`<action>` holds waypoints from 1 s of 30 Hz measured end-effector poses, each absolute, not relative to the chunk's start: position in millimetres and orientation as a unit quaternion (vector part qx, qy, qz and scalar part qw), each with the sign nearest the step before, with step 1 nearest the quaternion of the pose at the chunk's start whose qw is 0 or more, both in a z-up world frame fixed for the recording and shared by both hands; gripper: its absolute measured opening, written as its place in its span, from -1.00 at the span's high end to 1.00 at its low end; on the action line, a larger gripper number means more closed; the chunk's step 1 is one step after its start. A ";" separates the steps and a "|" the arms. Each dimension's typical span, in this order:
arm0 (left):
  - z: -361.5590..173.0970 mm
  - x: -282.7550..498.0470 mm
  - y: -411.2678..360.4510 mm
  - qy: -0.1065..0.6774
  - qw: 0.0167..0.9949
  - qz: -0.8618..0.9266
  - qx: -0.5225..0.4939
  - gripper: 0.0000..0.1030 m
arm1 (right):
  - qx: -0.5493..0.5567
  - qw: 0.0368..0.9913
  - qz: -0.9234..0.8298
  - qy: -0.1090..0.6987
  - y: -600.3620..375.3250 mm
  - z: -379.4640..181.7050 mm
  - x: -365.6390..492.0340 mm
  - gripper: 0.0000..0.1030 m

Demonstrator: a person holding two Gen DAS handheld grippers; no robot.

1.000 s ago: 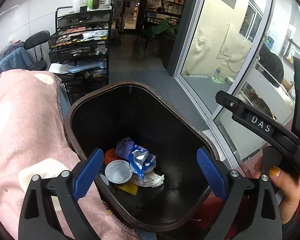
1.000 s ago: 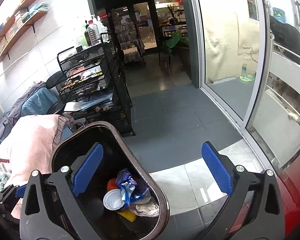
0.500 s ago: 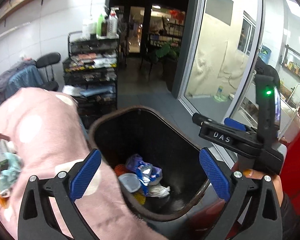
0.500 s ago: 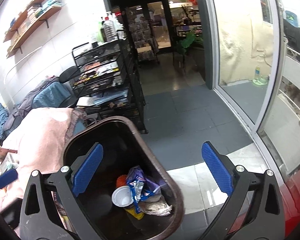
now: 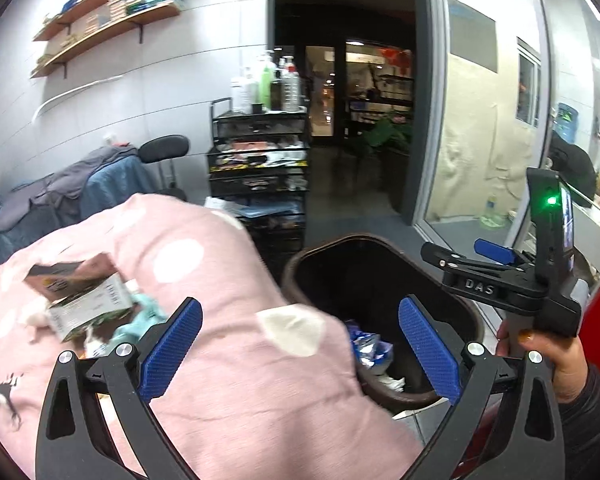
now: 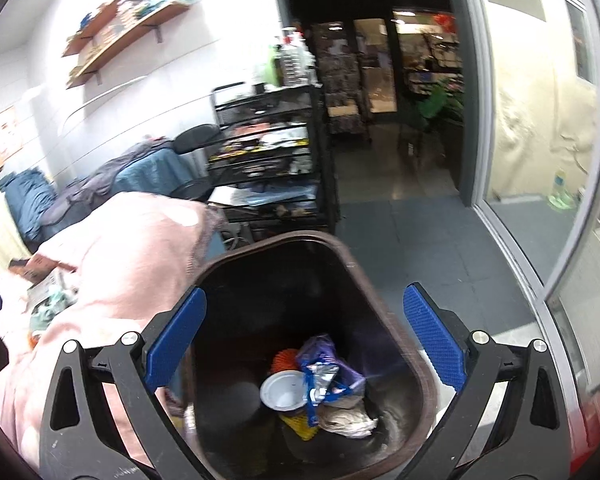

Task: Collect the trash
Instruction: 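Return both tools to the bed and grasp the teal tissue with the right tool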

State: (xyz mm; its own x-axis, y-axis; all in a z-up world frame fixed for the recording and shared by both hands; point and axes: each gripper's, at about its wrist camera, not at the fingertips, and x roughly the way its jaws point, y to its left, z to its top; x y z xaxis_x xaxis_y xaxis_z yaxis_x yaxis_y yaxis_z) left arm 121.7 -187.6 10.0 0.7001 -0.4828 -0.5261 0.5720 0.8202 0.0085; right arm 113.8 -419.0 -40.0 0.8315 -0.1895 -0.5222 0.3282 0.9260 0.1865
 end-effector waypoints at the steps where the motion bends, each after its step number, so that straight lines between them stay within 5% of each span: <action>1: 9.8 122.7 -182.0 0.259 0.921 -0.278 0.084 -0.90 | 0.130 0.949 -0.130 0.255 -413.8 -38.4 115.5 -0.89; 30: -30.1 148.8 16.4 0.354 0.926 -0.132 -0.015 -0.89 | -0.027 0.915 0.145 0.376 -195.2 -28.9 208.8 -0.89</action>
State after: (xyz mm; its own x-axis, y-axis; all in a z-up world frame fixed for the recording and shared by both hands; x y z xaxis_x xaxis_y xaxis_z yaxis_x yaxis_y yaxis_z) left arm 148.8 16.4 -30.1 0.7140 -0.2548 -0.6521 0.2341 0.9647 -0.1206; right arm 208.8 -195.2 -28.9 0.6758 0.2451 -0.6952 -0.2863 0.9563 0.0589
